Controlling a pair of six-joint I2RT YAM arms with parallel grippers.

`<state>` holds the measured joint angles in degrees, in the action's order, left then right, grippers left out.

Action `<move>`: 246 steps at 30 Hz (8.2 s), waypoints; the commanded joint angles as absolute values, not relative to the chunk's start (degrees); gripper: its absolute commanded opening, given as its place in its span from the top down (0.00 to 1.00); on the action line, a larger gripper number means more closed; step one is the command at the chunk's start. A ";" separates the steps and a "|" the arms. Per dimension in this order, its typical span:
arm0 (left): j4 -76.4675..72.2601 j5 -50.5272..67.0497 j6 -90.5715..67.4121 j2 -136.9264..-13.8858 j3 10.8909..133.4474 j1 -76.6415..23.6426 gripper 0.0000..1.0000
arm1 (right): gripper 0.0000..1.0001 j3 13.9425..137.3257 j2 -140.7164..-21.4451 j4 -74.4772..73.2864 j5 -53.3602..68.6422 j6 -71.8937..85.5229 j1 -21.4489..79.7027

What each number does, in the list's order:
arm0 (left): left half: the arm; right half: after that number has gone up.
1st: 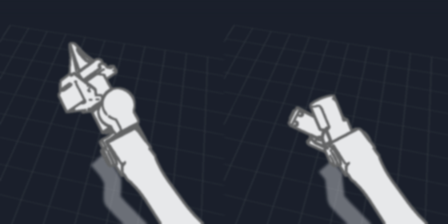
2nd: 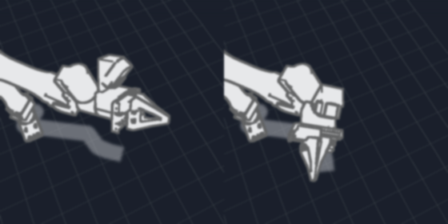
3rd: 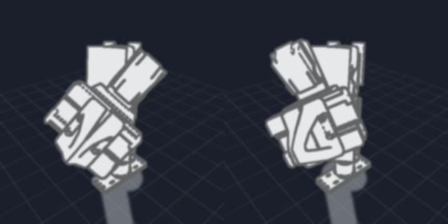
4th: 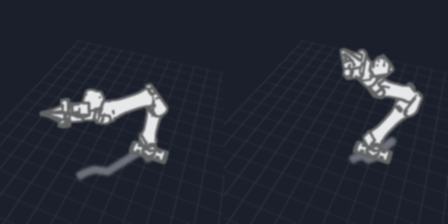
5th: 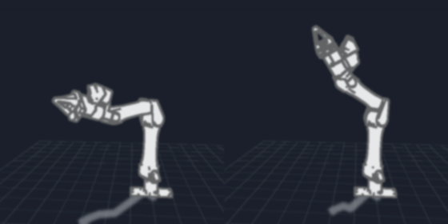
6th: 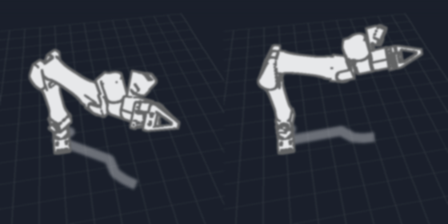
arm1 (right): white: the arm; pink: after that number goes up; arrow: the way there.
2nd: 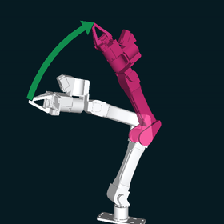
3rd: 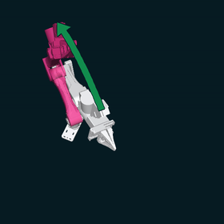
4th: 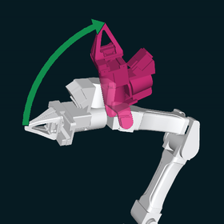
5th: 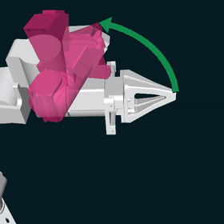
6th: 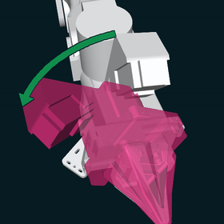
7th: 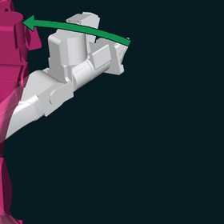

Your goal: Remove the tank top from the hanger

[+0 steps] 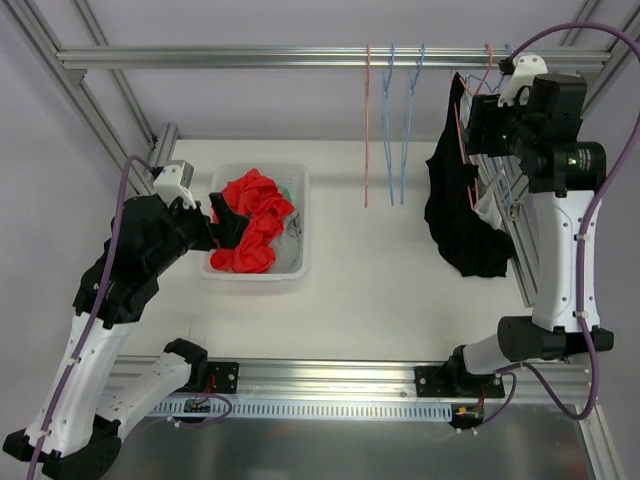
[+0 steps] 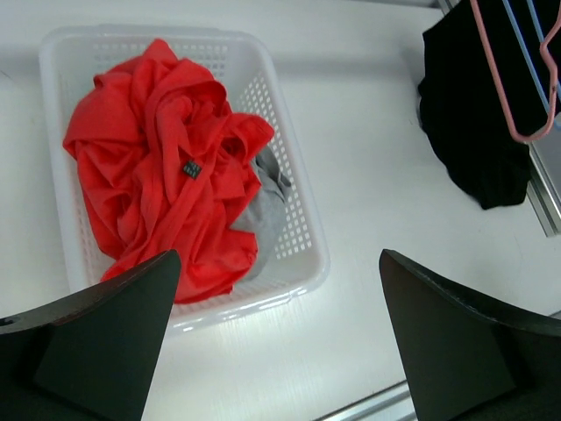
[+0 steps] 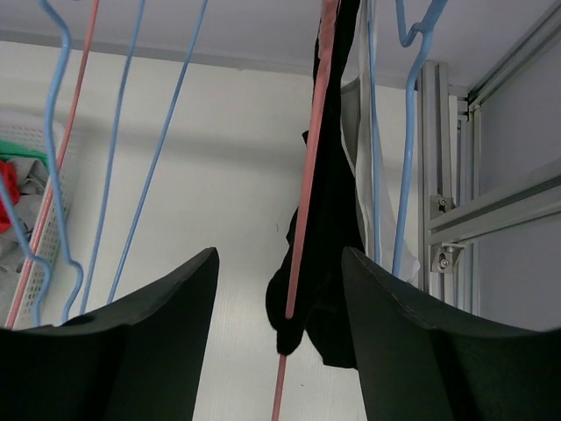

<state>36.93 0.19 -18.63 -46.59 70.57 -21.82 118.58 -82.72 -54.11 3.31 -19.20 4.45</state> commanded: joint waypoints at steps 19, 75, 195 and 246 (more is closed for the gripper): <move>40.78 5.36 -13.10 -34.72 57.13 -22.41 0.01 | 0.87 119.44 -90.79 -45.35 8.16 -15.57 2.11; 17.14 17.40 -4.22 -101.68 124.89 -59.94 0.13 | 1.00 105.73 -33.57 -67.15 24.43 1.41 3.16; 13.52 -5.27 -16.35 -105.10 75.56 -68.64 0.01 | 0.01 84.91 -43.03 -37.87 6.78 -2.90 4.13; 38.58 -38.61 -11.88 -70.66 99.39 -48.56 1.00 | 0.01 83.14 -22.85 -47.11 18.63 -5.45 4.22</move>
